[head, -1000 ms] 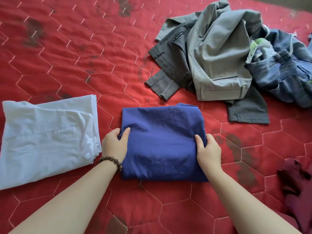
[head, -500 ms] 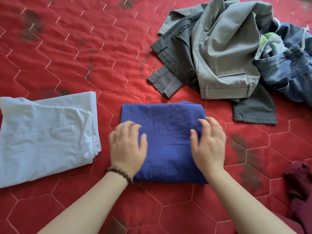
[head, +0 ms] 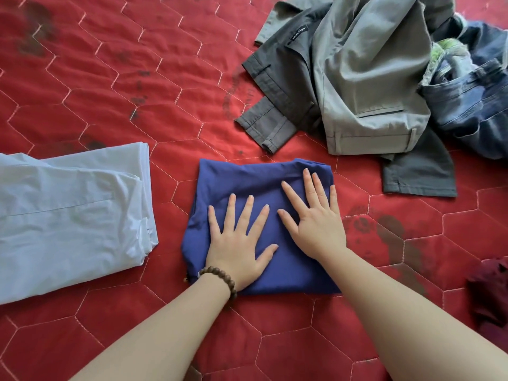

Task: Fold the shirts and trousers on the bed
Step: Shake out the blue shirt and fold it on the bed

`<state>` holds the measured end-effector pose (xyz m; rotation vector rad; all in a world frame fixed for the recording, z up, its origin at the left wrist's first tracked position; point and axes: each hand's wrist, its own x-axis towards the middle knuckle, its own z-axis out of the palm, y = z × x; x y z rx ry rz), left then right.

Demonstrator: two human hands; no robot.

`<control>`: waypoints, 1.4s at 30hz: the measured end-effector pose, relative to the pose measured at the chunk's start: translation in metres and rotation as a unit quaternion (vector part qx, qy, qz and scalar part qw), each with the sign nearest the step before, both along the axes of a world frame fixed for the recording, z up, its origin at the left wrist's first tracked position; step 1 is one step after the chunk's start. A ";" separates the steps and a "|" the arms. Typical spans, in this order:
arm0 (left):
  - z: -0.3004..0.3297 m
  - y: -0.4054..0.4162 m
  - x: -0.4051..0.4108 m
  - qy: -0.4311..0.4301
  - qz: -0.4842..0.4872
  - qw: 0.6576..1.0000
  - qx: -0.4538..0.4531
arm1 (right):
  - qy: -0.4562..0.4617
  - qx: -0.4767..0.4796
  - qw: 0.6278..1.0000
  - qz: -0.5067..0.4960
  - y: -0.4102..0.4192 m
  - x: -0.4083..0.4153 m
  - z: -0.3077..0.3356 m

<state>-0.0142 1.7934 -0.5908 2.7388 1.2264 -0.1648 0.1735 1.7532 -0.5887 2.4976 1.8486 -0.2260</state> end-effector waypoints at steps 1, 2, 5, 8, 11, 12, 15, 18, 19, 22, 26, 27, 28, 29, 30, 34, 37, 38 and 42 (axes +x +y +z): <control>0.003 0.000 -0.001 -0.008 0.007 1.000 0.002 | 0.002 -0.007 1.000 -0.001 0.000 0.000 0.001; 0.007 -0.002 -0.001 -0.021 0.011 1.000 0.009 | 0.006 -0.015 1.000 -0.003 0.001 -0.002 0.003; 0.021 -0.027 0.006 -0.099 -0.074 0.992 0.020 | -0.003 0.019 1.000 -0.014 0.013 -0.002 0.014; 0.019 -0.056 0.019 -0.079 -0.180 0.980 -0.014 | -0.036 0.059 0.997 0.032 0.034 0.013 0.025; 0.010 -0.064 0.035 -0.002 -0.160 0.987 -0.031 | -0.001 -0.046 0.997 0.070 0.044 0.032 0.024; 0.009 -0.065 0.038 0.015 -0.151 0.988 -0.026 | 0.005 -0.068 0.995 0.068 0.045 0.036 0.022; 0.005 -0.064 0.037 -0.018 -0.150 0.988 -0.014 | -0.011 -0.069 0.996 0.052 0.038 0.037 0.021; 0.005 -0.052 0.013 -0.033 -0.205 0.978 0.016 | -0.053 -0.044 0.998 0.014 0.018 0.036 0.022; 0.005 -0.046 0.002 -0.036 -0.221 0.974 0.038 | -0.060 -0.037 0.998 0.002 0.010 0.035 0.022; 0.004 -0.028 -0.035 -0.034 -0.235 0.967 0.088 | -0.094 -0.036 0.995 -0.026 -0.017 0.023 0.027; 0.010 0.000 -0.078 0.022 -0.216 0.970 0.111 | -0.068 -0.065 0.993 -0.065 -0.054 -0.017 0.039; 0.014 0.005 -0.085 0.032 -0.204 0.972 0.111 | -0.054 -0.063 0.994 -0.068 -0.064 -0.028 0.040; 0.018 0.011 -0.090 0.052 -0.194 0.973 0.112 | -0.041 -0.061 0.995 -0.070 -0.074 -0.039 0.042; 0.024 0.015 -0.092 0.079 -0.176 0.976 0.105 | -0.035 -0.060 0.995 -0.075 -0.082 -0.046 0.045; 0.033 0.016 -0.093 0.104 -0.154 0.978 0.095 | -0.037 -0.057 0.994 -0.082 -0.089 -0.051 0.049; 0.054 -0.010 -0.095 0.011 -0.139 0.987 0.078 | -0.020 0.038 0.999 0.020 -0.109 -0.052 0.057; 0.047 -0.042 -0.101 0.019 -0.174 0.985 0.006 | 0.018 0.001 0.987 0.162 -0.122 -0.050 0.053; 0.044 -0.050 -0.101 0.041 -0.171 0.984 -0.021 | 0.013 -0.027 0.983 0.178 -0.124 -0.049 0.047; 0.030 -0.055 -0.096 0.068 -0.131 0.988 -0.036 | -0.023 -0.048 0.983 0.175 -0.114 -0.047 0.034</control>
